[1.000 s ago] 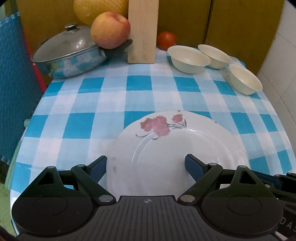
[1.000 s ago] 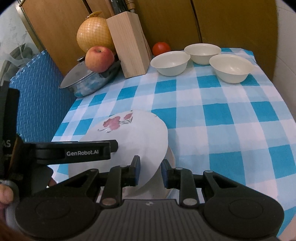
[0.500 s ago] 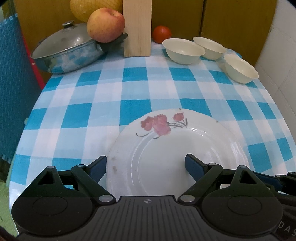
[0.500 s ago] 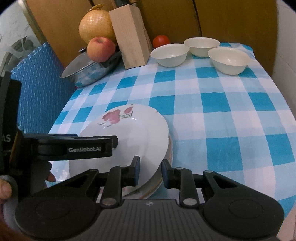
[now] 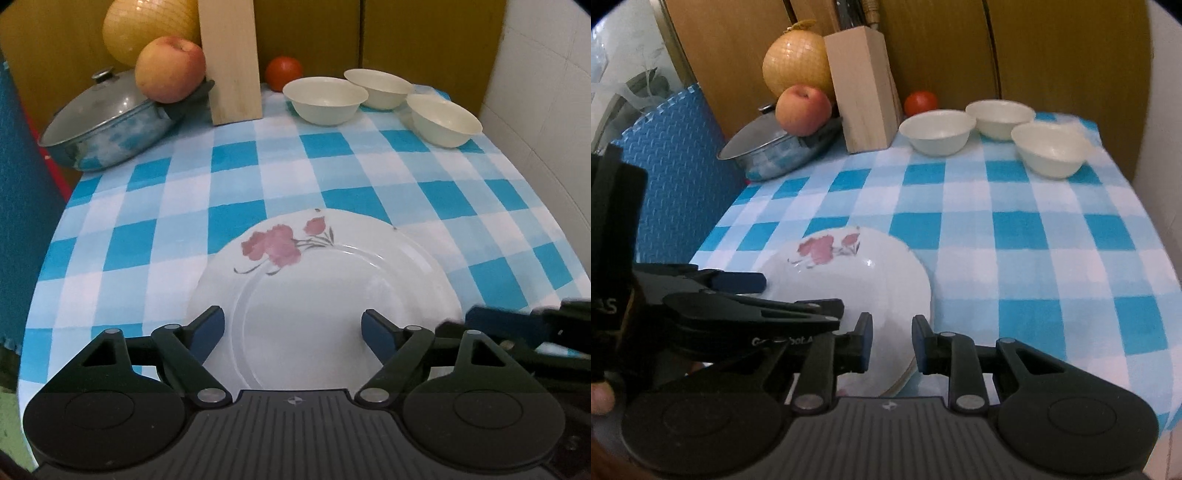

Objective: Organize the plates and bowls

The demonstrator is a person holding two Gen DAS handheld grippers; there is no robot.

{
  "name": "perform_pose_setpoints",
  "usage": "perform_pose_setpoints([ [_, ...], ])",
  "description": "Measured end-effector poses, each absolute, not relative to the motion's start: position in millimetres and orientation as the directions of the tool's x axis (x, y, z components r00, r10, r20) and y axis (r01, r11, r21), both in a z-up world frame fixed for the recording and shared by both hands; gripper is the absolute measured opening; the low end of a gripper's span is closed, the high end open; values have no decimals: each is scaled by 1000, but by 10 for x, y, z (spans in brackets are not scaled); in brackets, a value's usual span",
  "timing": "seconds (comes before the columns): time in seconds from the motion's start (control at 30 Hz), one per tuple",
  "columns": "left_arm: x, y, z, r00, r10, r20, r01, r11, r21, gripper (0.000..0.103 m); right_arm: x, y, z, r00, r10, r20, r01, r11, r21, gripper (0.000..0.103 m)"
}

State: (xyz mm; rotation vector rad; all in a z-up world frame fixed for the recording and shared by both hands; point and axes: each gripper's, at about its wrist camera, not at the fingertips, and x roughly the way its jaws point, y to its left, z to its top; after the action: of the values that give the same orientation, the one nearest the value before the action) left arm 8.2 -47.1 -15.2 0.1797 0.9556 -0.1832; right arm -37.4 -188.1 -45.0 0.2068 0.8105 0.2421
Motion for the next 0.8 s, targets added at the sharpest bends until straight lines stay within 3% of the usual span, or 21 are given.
perform_pose_setpoints([
  [0.8, 527, -430, -66, 556, -23, -831, 160, 984, 80, 93, 286, -2156, -416, 634, 306, -710, -47, 932, 359, 24],
])
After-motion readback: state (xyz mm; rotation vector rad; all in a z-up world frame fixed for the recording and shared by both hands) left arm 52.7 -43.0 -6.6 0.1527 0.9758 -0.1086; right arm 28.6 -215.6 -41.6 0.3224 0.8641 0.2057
